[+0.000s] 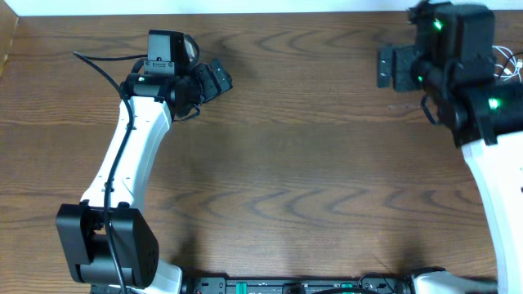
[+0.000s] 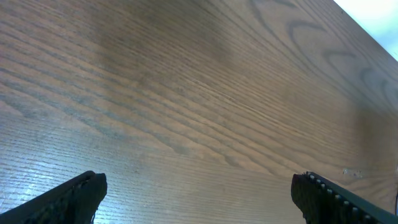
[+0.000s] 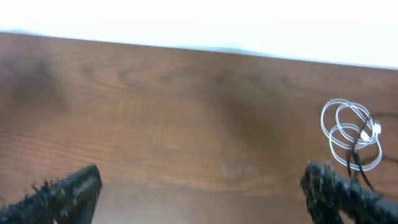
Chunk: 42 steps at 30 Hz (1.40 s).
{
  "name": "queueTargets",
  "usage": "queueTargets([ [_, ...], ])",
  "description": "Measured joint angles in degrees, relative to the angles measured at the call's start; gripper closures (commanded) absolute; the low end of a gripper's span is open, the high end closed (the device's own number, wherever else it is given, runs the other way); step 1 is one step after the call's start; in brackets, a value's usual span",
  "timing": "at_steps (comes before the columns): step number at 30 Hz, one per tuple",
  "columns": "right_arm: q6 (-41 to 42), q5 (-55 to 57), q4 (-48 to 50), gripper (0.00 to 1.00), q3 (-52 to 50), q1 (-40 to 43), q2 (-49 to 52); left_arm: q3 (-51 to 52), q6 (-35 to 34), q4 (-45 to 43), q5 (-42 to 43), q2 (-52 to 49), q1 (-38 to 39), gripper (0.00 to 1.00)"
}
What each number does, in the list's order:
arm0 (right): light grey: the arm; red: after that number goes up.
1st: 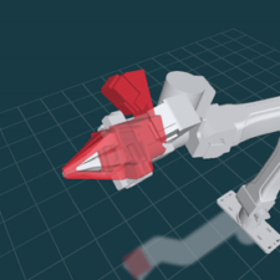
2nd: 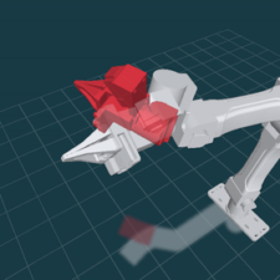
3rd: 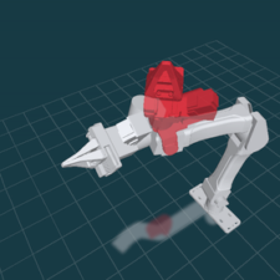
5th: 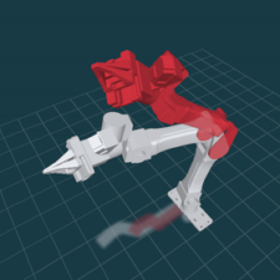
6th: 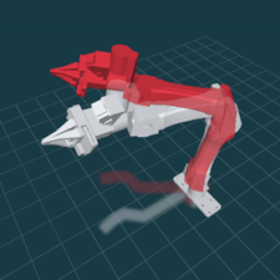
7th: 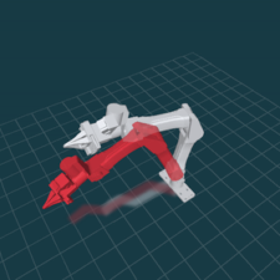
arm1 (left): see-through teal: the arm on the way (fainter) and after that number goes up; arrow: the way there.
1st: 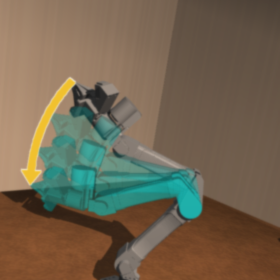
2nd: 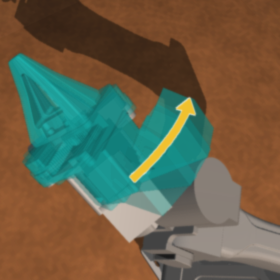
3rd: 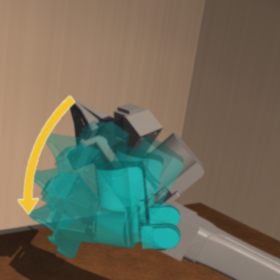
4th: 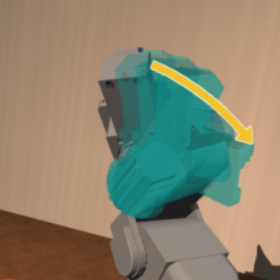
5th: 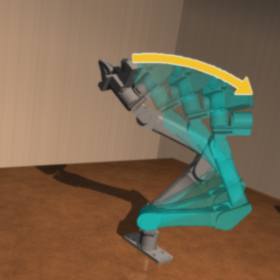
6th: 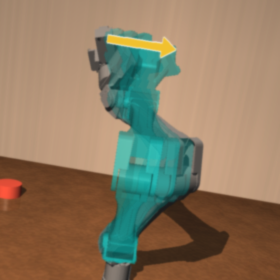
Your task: Untangle cables
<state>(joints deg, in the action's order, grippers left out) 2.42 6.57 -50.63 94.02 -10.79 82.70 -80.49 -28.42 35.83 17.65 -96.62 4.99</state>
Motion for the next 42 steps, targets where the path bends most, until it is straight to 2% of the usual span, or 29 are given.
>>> queueTargets([
  [4,-0.09,-2.82,13.64,0.01,-15.67,5.55,-12.0,0.0,-0.02,-0.02,0.0,0.0,0.0,0.0],
  [13,-0.09,-7.08,33.64,0.01,-46.14,13.03,-37.42,0.0,-0.02,0.02,0.0,0.09,0.0,0.0],
  [22,0.0,-8.24,45.79,0.01,-72.57,14.32,-61.31,0.0,0.0,0.0,-0.02,0.09,0.0,0.0],
  [29,0.15,-9.18,48.59,0.01,-84.06,14.32,-73.9,0.0,0.0,0.02,-0.02,0.09,0.0,0.0],
  [37,0.15,-10.82,49.99,0.01,-90.84,14.32,-78.03,0.0,-0.02,0.02,-0.02,0.09,0.0,0.0],
  [42,0.39,-11.98,46.88,0.01,-93.61,14.25,-81.53,0.0,-0.02,0.02,-0.04,0.09,0.0,0.0],
])
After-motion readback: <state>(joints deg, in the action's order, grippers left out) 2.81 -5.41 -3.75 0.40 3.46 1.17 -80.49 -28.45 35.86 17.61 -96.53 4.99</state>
